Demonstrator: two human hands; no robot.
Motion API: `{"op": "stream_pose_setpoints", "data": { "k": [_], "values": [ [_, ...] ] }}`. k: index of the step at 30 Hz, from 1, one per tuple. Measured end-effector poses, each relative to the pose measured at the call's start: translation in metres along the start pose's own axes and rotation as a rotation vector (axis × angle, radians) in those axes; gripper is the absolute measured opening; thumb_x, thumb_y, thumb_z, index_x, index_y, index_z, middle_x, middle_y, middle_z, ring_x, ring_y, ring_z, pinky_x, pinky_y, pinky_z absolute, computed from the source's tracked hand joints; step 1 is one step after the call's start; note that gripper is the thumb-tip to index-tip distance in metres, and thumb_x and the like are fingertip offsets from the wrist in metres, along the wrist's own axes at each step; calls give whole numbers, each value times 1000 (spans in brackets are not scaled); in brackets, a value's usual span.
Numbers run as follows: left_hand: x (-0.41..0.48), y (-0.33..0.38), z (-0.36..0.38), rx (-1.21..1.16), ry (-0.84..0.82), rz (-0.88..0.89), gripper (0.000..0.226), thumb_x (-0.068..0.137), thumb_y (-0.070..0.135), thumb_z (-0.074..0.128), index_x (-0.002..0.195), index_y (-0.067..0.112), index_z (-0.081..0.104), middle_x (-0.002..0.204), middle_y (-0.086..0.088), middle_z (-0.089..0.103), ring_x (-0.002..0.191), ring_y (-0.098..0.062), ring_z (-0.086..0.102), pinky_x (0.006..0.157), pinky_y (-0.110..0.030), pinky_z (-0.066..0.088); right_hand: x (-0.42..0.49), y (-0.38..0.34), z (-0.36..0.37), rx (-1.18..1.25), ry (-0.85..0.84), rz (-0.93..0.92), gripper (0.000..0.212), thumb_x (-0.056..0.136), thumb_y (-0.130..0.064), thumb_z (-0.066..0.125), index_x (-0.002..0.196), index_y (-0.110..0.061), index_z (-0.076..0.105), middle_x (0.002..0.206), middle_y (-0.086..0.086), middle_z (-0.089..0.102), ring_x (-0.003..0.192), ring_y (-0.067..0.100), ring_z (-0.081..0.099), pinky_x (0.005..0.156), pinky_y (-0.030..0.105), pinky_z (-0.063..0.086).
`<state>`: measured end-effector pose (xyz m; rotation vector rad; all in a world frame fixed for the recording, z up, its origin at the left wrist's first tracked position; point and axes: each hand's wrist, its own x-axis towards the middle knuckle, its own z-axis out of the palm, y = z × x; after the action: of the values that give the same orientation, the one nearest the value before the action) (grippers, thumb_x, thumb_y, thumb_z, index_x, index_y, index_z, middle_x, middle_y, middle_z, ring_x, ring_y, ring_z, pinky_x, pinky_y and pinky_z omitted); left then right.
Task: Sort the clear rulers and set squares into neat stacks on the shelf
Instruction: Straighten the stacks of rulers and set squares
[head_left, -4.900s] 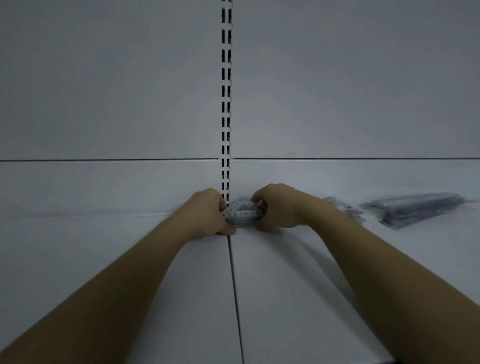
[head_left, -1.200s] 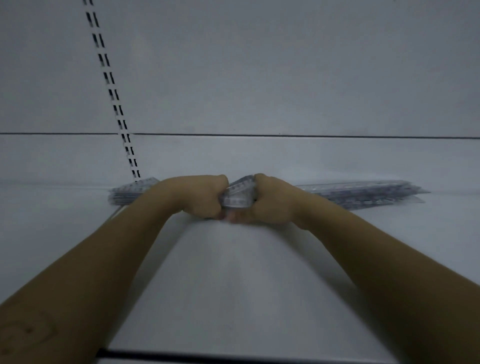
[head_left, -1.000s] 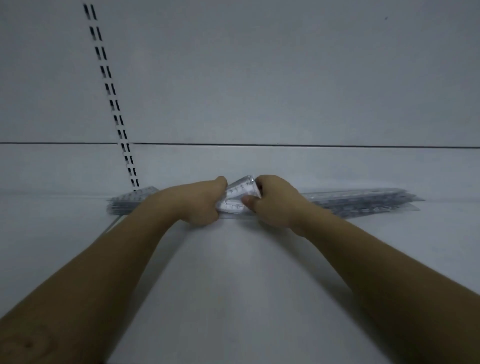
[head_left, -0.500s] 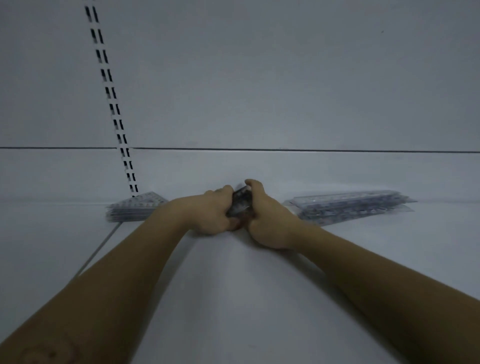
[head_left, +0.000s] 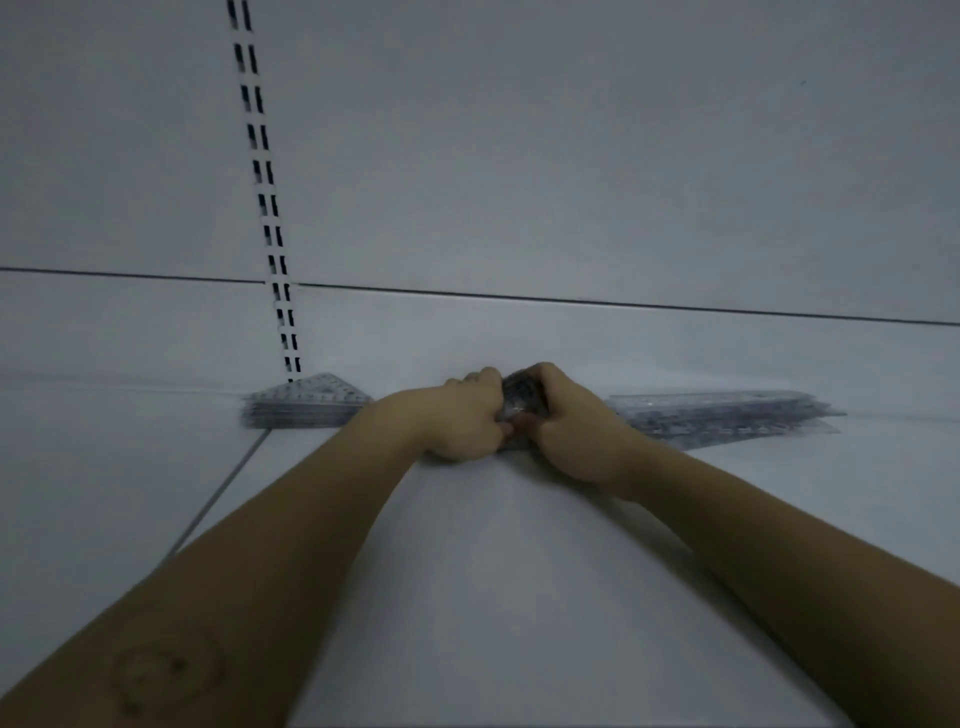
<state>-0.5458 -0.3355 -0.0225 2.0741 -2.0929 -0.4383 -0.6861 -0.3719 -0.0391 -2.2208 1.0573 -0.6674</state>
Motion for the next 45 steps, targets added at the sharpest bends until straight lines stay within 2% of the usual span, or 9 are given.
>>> {"op": "stream_pose_setpoints", "data": {
  "k": [4,7,11,15,24,29,33,37,45],
  "values": [
    [-4,-3,10,-25,89,41,32,97,31,48,120,11,38,124,-14,47,111,-30,47,93,-40,42,2,-2,-16,-11,35,-27,77,83,-11,70,147,-17,26,122,5,57,106,24,61,90,35,51],
    [-7,-15,16,-96,168,98,22,94,33,52,105,18,40,109,-8,53,99,-25,51,85,-39,45,2,-4,-27,-52,-1,-106,53,83,-16,71,133,-18,52,115,2,64,104,20,63,95,37,51],
    [-8,-26,9,-182,192,194,22,91,34,60,103,26,45,92,12,51,86,-10,52,67,-16,38,4,1,-26,-5,60,-128,26,91,-19,63,117,-23,64,102,-1,71,97,15,66,92,39,53],
    [-10,-32,5,-229,169,206,27,88,38,63,109,28,50,97,12,55,89,-8,54,73,-24,41,9,3,-25,43,197,-133,7,87,-17,69,92,-20,73,86,0,73,82,14,70,80,39,58],
    [-8,-33,6,-218,129,236,21,90,42,59,102,31,45,90,20,50,83,1,51,66,-16,38,10,-3,-31,-147,341,-123,11,95,-19,53,88,-20,61,81,-3,68,71,14,66,66,32,56],
    [-8,-36,6,-273,125,236,22,90,41,61,105,30,50,99,14,56,88,2,54,69,-15,41,8,-8,-57,124,523,-36,12,101,-22,42,98,-15,51,84,-4,70,50,13,59,44,21,44],
    [-7,-38,6,-268,158,244,21,87,40,65,103,31,55,98,16,59,88,-1,57,71,-17,43,4,-10,-72,362,621,-54,6,101,-16,43,97,-17,48,85,7,70,51,19,57,46,30,48],
    [-6,-38,6,-296,236,239,17,85,38,67,97,30,57,93,11,62,84,-8,59,68,-20,43,1,-10,-79,507,532,-61,19,92,-3,55,110,-7,57,85,11,72,56,17,56,44,27,45],
    [-7,-40,3,-347,201,153,26,83,42,69,100,24,64,95,4,68,86,-12,64,79,-30,51,-3,-8,-92,801,298,-195,22,91,-1,56,82,-14,71,67,1,51,59,13,46,53,26,44]
  ]
}}
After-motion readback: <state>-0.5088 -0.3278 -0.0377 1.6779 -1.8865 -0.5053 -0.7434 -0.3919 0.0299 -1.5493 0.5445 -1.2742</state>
